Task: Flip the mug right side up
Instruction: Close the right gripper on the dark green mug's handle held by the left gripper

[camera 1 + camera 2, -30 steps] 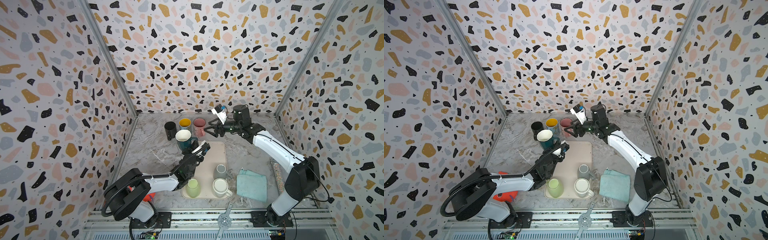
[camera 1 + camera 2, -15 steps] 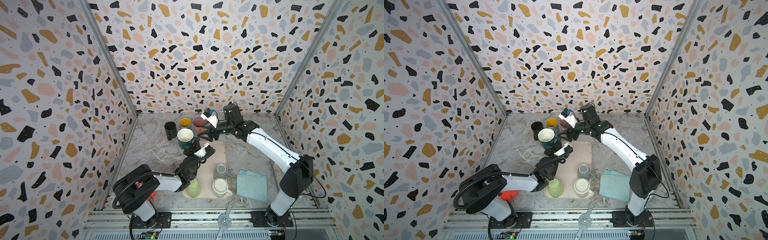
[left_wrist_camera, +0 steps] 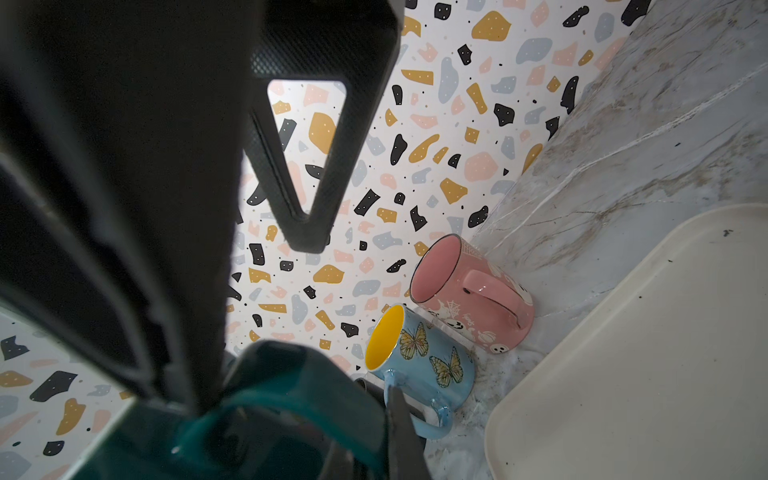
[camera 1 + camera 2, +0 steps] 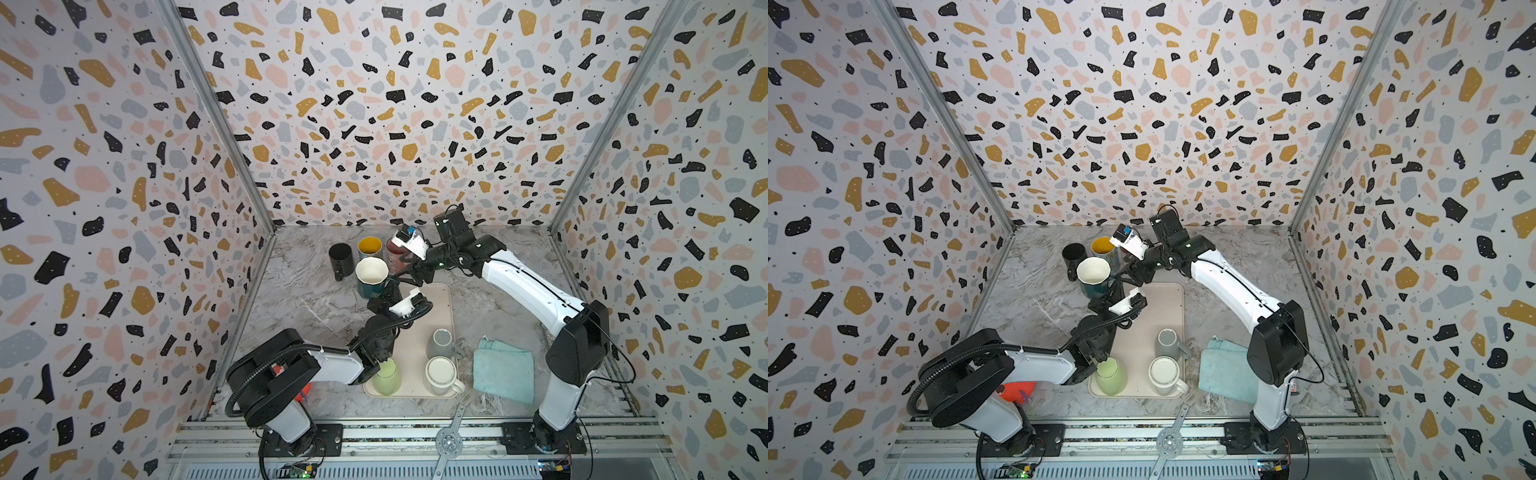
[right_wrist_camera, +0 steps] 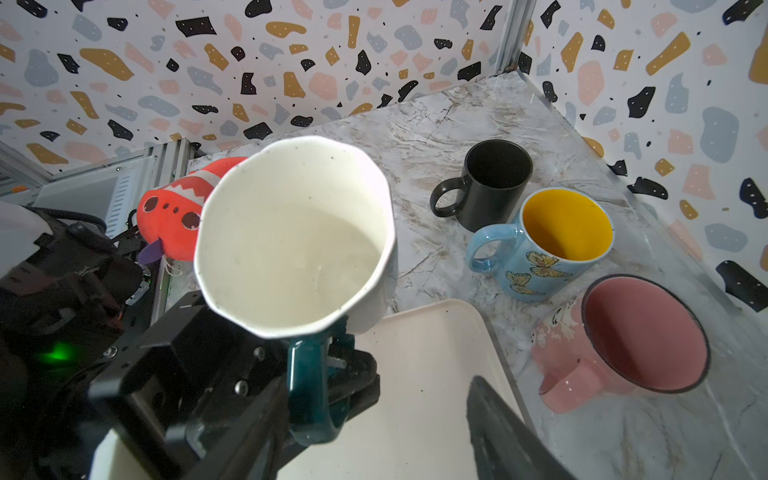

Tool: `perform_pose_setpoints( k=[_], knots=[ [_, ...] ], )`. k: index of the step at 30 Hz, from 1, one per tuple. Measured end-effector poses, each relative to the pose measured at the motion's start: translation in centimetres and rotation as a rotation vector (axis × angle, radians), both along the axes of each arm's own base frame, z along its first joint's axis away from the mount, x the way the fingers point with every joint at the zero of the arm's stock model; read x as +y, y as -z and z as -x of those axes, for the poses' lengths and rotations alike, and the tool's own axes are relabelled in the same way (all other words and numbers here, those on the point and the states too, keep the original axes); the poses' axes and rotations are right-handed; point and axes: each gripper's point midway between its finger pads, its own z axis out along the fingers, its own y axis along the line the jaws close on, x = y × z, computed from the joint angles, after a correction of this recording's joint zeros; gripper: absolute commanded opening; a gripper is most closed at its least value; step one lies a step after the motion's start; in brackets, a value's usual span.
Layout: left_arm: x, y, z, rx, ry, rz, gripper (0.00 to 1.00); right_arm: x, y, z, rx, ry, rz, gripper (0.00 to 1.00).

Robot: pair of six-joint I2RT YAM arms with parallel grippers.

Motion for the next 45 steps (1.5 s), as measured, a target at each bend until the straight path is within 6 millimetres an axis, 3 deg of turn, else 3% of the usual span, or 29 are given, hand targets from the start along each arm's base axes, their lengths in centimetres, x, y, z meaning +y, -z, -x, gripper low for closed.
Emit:
perform_pose_setpoints(
  k=[8,22,34,37,41,45],
  knots=[
    [-0.2,0.0,0.1,-0.001,0.010,-0.006,0.00,-0.2,0.4,0.7,0.001,-0.033,0.040,0.56],
    [-0.7,0.5,0.3,0.012,0.028,-0.033,0.00,0.6,2.7,1.3,0.046,-0.070,0.102,0.47],
    [-1.2,0.5,0.6,0.009,0.045,-0.041,0.00,1.0,2.9,1.5,0.050,-0.072,0.120,0.37],
    [-1.2,0.5,0.6,0.010,0.044,-0.043,0.00,1.0,3.0,1.7,0.055,-0.073,0.123,0.26],
    [-1.1,0.7,0.6,0.015,0.040,-0.057,0.00,0.9,3.2,1.8,0.066,-0.067,0.136,0.00],
    [-1.1,0.9,0.6,0.023,0.040,-0.060,0.00,0.9,3.4,1.8,0.070,-0.065,0.142,0.00]
  ],
)
